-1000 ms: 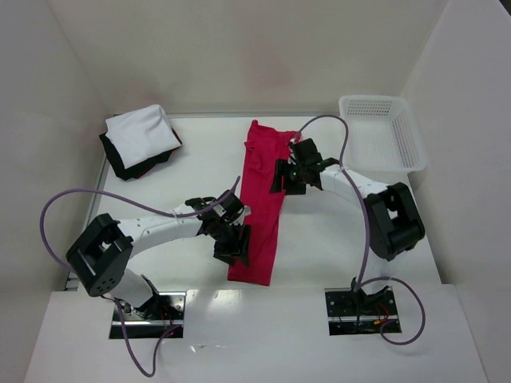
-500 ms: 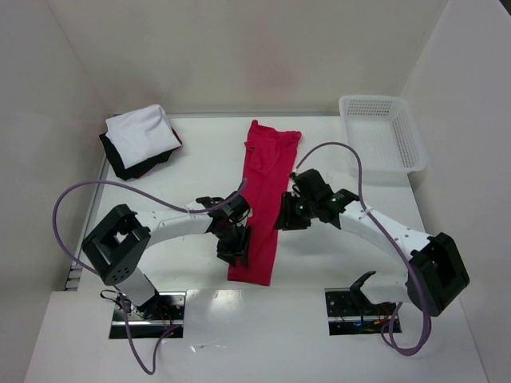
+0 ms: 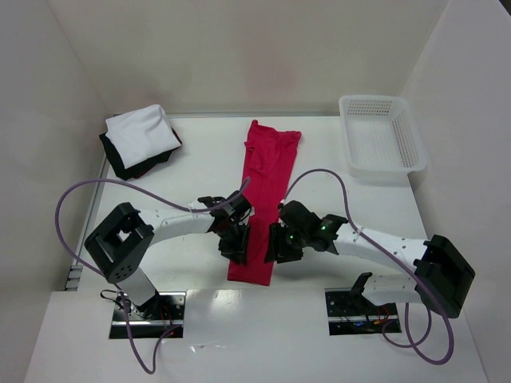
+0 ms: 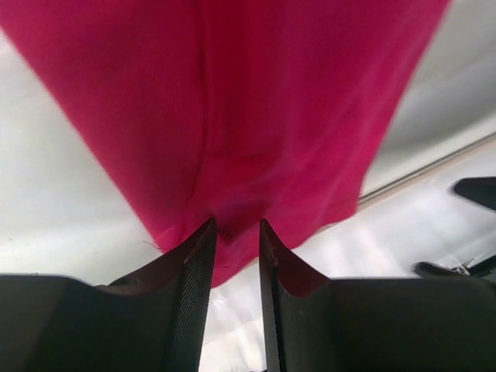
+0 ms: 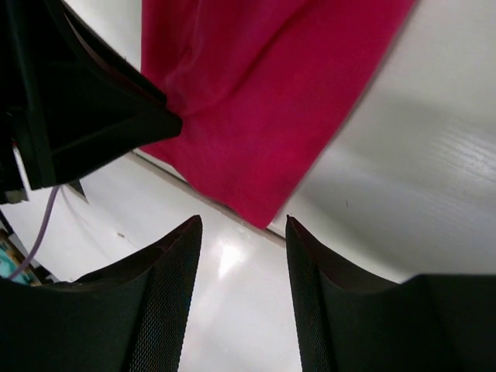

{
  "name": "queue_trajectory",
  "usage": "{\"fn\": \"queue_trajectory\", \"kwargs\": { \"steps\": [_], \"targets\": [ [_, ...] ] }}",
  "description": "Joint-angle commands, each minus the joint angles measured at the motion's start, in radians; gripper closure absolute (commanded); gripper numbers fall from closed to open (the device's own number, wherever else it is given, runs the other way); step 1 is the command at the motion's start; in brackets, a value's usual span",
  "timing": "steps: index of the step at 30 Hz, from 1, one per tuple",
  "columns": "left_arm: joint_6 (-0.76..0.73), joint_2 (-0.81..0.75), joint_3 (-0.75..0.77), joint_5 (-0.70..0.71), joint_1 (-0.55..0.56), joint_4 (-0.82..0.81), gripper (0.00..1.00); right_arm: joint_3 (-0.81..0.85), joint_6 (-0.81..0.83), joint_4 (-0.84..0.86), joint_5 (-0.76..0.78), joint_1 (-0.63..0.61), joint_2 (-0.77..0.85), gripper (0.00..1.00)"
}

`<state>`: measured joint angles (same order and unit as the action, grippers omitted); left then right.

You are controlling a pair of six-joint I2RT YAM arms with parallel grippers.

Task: Fold and stack the t-shirts
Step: Rotate the tshirt 90 degrees

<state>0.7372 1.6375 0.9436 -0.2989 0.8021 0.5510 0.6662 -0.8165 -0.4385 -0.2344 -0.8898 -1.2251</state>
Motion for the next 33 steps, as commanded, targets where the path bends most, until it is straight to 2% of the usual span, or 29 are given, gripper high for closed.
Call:
{"fn": "queue_trajectory", "kwargs": {
  "steps": [1,7,13,20,22,29,33],
  "targets": [
    [-0.018,-0.034,-0.028,0.021,0.005,-0.006,0.64,-0.011,-0.047,0.078,0.073,-0.009,0.022,0.46],
    [0.022,-0.116,-0.083,0.04,0.005,-0.006,0.53,-0.002,-0.047,0.087,0.073,-0.031,-0.03,0.49],
    [0.031,-0.163,-0.114,0.04,0.005,-0.006,0.53,-0.011,-0.038,0.106,0.073,-0.041,-0.076,0.54],
    [0.031,-0.143,-0.123,0.03,0.005,-0.025,0.53,0.038,-0.009,0.126,0.055,-0.06,-0.186,0.54],
    [0.031,-0.133,-0.123,0.03,0.005,-0.034,0.53,0.053,0.002,0.135,0.055,-0.07,-0.214,0.5],
    [0.013,-0.123,-0.123,0.021,0.005,-0.034,0.53,0.118,0.011,0.135,0.044,-0.1,-0.286,0.5],
    [0.013,-0.105,-0.123,0.021,0.005,-0.043,0.53,0.118,0.0,0.126,0.063,-0.1,-0.295,0.67]
  ]
}}
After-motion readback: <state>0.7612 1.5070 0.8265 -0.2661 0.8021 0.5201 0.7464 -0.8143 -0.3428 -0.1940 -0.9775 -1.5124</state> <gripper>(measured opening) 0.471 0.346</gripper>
